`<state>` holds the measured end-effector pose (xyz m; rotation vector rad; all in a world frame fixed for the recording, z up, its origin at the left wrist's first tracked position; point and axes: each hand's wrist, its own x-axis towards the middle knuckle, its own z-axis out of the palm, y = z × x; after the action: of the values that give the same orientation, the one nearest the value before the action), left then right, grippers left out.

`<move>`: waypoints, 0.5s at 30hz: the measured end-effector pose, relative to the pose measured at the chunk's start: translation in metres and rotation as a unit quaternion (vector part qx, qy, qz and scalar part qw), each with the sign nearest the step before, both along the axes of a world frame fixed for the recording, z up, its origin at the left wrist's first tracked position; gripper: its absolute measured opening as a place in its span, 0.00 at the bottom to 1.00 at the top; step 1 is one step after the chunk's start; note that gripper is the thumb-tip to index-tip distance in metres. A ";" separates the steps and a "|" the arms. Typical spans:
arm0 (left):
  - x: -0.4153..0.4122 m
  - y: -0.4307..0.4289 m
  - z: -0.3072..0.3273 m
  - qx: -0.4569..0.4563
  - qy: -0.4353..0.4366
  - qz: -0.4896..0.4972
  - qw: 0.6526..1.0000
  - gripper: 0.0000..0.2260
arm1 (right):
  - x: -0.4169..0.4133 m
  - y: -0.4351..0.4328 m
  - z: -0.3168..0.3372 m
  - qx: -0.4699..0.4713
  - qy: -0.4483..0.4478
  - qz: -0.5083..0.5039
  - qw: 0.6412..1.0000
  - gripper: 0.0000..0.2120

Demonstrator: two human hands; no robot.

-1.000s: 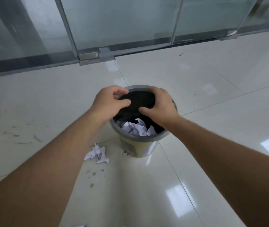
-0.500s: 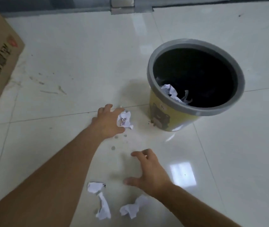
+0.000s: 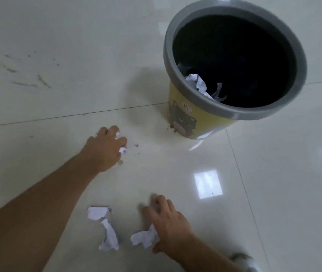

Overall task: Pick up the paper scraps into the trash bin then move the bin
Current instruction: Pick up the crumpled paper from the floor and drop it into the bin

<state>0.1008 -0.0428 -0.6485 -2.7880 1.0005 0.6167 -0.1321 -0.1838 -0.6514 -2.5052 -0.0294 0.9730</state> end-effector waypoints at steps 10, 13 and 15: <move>-0.136 0.134 -0.001 0.041 0.105 0.139 0.984 0.26 | -0.014 0.052 -0.013 0.028 -0.013 -0.105 0.994 0.58; -0.172 0.127 -0.003 0.008 0.170 0.194 0.966 0.37 | -0.015 0.072 -0.012 0.055 -0.017 -0.128 0.990 0.57; -0.192 0.115 -0.008 -0.035 0.209 0.234 0.949 0.38 | -0.012 0.084 -0.012 0.075 0.002 -0.139 0.987 0.55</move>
<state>-0.0913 0.0717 -0.6569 -3.0410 0.3929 1.2962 -0.1442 -0.0999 -0.6637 -2.2930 0.2342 0.8268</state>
